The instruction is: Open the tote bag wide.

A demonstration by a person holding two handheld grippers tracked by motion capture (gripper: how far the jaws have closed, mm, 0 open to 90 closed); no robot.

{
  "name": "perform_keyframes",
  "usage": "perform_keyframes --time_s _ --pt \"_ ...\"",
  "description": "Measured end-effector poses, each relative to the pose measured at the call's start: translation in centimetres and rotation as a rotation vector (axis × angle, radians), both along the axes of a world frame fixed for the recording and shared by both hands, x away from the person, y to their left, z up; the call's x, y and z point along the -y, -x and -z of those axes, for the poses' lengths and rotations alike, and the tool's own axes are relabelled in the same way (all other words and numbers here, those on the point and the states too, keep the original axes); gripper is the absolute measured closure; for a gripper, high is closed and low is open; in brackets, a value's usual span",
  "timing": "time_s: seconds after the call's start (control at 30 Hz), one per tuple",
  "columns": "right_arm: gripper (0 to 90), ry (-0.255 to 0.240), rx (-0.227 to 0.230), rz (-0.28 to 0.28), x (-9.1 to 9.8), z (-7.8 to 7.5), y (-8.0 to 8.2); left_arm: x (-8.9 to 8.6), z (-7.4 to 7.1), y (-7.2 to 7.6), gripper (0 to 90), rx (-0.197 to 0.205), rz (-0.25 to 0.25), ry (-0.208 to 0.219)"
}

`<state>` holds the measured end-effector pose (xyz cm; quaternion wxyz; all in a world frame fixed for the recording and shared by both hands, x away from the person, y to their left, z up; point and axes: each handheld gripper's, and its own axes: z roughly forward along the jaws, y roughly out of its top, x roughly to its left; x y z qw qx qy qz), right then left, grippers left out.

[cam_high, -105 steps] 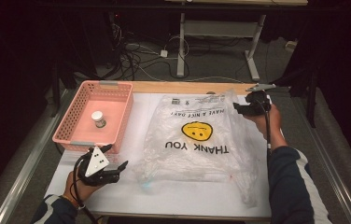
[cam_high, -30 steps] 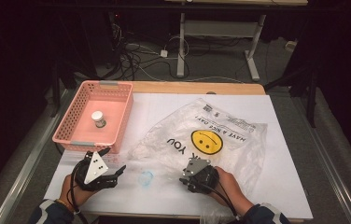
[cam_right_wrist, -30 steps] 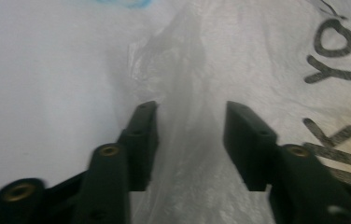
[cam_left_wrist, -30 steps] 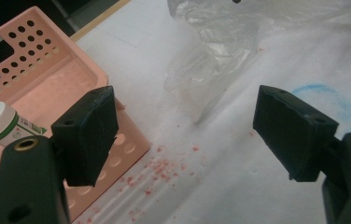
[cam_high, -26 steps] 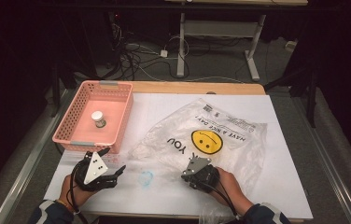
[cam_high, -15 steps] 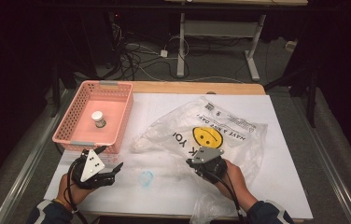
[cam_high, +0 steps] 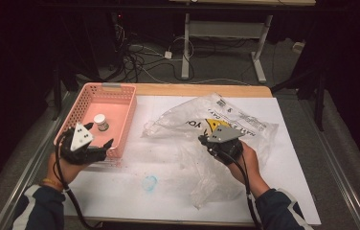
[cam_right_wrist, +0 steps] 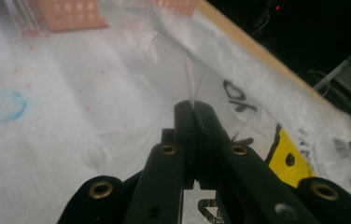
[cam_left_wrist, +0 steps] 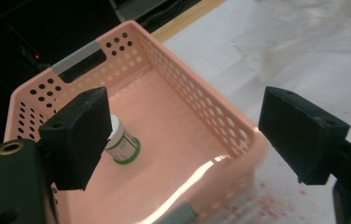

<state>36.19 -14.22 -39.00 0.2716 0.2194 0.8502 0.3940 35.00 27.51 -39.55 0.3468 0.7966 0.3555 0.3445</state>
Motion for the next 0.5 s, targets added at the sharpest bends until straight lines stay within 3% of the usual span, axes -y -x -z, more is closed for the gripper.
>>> perform_keyframes --time_s 0.03,0.07,0.13,0.2,0.27,0.33,0.5 --pt "90.0 -0.006 0.034 0.004 0.0 -1.3 0.1 -0.1 -0.4 -0.8 17.1 -0.006 -0.002 0.002" --pt "90.0 -0.006 0.034 0.004 0.0 -1.3 0.1 0.0 -0.7 -1.6 17.1 -0.019 -0.006 -0.001" --pt "90.0 -0.001 0.103 0.021 0.0 -3.2 0.5 0.1 -1.2 -3.1 17.0 -0.034 -0.011 -0.023" --pt "90.0 -0.038 0.145 0.032 0.4 -4.7 0.8 0.1 -1.5 -4.6 16.5 -0.081 -0.002 -0.016" --pt "90.0 -0.064 0.153 0.035 0.6 -5.2 1.0 0.4 -1.5 -5.8 16.5 -0.108 -0.006 -0.056" --pt "90.0 -0.074 0.164 0.034 0.7 -5.9 1.2 0.3 -1.3 -7.1 16.5 -0.14 -0.016 -0.067" --pt "90.0 -0.071 0.164 0.03 0.6 -5.5 1.4 -0.3 -0.5 -9.7 16.5 -0.221 -0.071 -0.119"
